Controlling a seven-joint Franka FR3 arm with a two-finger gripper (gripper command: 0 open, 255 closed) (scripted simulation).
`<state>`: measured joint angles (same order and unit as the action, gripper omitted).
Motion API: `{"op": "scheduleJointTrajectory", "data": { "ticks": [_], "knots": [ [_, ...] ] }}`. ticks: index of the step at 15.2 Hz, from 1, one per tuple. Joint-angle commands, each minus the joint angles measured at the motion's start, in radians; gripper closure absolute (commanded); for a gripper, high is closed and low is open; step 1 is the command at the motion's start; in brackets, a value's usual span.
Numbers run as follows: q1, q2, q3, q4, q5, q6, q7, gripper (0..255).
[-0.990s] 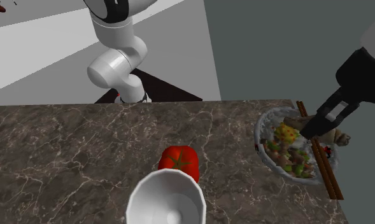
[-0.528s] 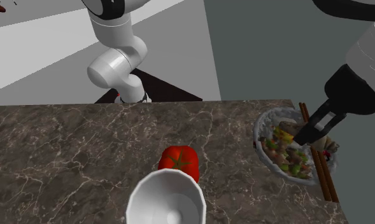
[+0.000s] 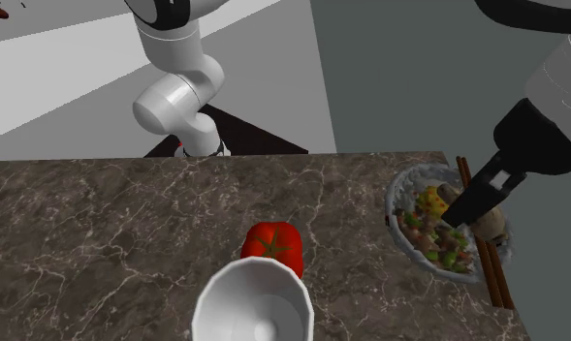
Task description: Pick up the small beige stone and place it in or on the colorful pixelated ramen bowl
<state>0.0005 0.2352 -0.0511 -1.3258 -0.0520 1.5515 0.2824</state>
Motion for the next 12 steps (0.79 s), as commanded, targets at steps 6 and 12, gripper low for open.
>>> {"op": "scheduleJointTrajectory", "data": {
  "ticks": [6,12],
  "knots": [
    [0.001,0.069,0.001,0.233,0.002,-0.163,-0.006,0],
    [0.001,0.069,0.001,0.233,0.002,-0.163,-0.006,0]
  ]
}}
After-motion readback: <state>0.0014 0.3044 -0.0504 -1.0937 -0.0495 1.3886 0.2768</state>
